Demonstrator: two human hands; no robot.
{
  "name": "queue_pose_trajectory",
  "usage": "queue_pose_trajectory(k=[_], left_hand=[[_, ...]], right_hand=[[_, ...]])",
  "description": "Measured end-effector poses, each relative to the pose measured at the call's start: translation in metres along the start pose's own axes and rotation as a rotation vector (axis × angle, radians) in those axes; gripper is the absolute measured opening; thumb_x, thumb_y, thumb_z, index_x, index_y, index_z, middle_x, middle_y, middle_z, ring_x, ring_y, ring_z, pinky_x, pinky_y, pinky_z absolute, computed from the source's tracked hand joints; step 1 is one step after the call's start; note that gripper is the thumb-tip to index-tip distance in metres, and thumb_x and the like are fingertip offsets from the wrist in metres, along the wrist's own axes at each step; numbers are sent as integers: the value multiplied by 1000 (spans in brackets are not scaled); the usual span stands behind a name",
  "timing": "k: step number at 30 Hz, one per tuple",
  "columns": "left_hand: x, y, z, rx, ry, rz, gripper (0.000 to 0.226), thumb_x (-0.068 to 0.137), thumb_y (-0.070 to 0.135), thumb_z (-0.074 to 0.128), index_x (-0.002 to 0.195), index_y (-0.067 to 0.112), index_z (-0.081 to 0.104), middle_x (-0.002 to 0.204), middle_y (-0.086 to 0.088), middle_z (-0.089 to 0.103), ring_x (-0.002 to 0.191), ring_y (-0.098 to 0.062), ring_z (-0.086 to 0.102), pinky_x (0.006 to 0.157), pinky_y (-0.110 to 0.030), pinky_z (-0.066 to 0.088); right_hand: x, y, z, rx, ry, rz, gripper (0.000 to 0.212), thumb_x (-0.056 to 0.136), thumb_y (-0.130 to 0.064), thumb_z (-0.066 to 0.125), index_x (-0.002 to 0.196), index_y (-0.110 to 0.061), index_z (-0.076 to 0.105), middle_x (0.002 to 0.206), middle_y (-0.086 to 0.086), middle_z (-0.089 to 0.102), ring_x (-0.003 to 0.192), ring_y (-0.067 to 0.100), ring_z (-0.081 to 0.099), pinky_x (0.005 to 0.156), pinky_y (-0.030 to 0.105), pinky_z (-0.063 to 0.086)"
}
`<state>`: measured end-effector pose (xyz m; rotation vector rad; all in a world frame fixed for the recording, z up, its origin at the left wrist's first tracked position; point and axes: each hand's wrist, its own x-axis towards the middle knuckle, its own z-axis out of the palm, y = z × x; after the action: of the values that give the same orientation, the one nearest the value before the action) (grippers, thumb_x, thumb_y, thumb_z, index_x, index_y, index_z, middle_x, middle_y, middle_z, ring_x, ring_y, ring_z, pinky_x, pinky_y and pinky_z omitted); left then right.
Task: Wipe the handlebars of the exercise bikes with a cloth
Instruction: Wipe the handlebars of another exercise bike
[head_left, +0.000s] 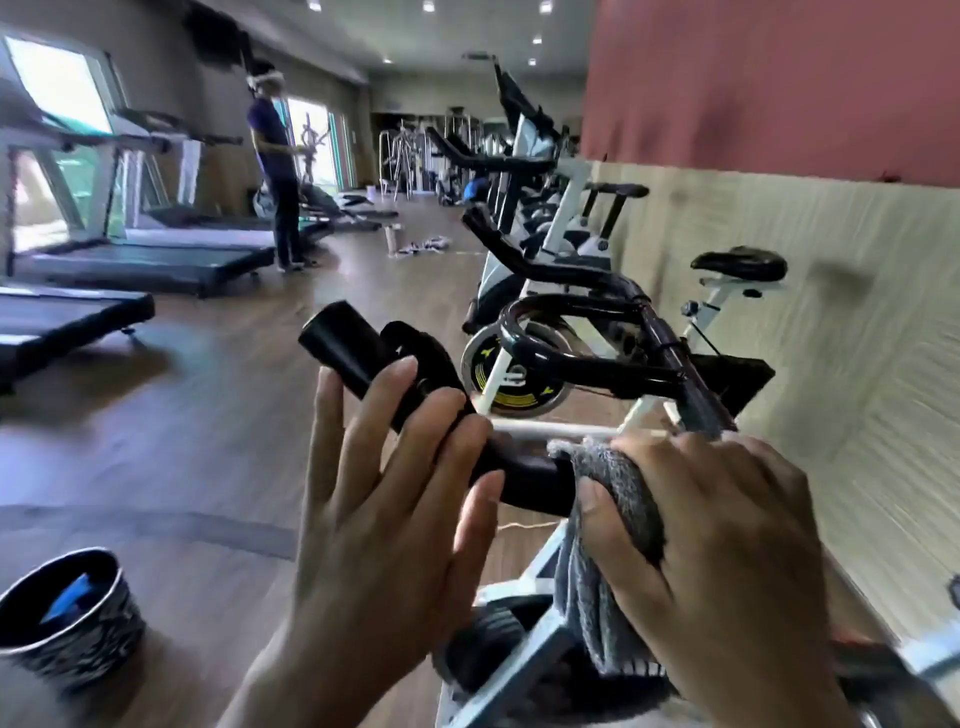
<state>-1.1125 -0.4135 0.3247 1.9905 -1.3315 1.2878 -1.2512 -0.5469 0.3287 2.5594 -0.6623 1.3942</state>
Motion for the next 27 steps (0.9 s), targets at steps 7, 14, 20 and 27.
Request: queue_pose_trajectory(k=[7, 14, 20, 27], left_hand=[[5, 8, -23, -55, -198, -113, 30, 102, 28, 45, 123, 9, 54, 130, -6, 48, 136, -30, 29, 117, -61, 13], [19, 7, -43, -132, -383, -162, 49, 86, 0, 61, 134, 8, 51, 138, -3, 44, 138, -26, 23, 116, -61, 17], [21, 12, -50, -98, -445, -153, 57, 82, -2, 59, 138, 6, 48, 143, -6, 39, 140, -31, 21, 117, -61, 11], [30, 20, -52, -73, -458, -223, 44, 87, 7, 57, 131, 6, 54, 138, -8, 47, 141, -32, 25, 118, -59, 5]], right_hand=[[13, -21, -22, -31, -297, 157, 39, 95, -43, 42, 104, -14, 66, 89, 6, 64, 88, 31, 59, 100, 46, 39], [20, -50, -25, -20, -501, 57, 42, 101, -42, 37, 132, -20, 56, 116, 10, 62, 109, 33, 57, 106, 49, 33], [8, 15, -48, -66, -521, 20, 39, 100, -43, 40, 128, -21, 56, 125, 6, 61, 128, 30, 50, 109, 53, 24], [8, -21, -36, 26, -549, 147, 45, 100, -45, 37, 129, -15, 52, 124, 10, 58, 134, 33, 42, 115, 51, 19]])
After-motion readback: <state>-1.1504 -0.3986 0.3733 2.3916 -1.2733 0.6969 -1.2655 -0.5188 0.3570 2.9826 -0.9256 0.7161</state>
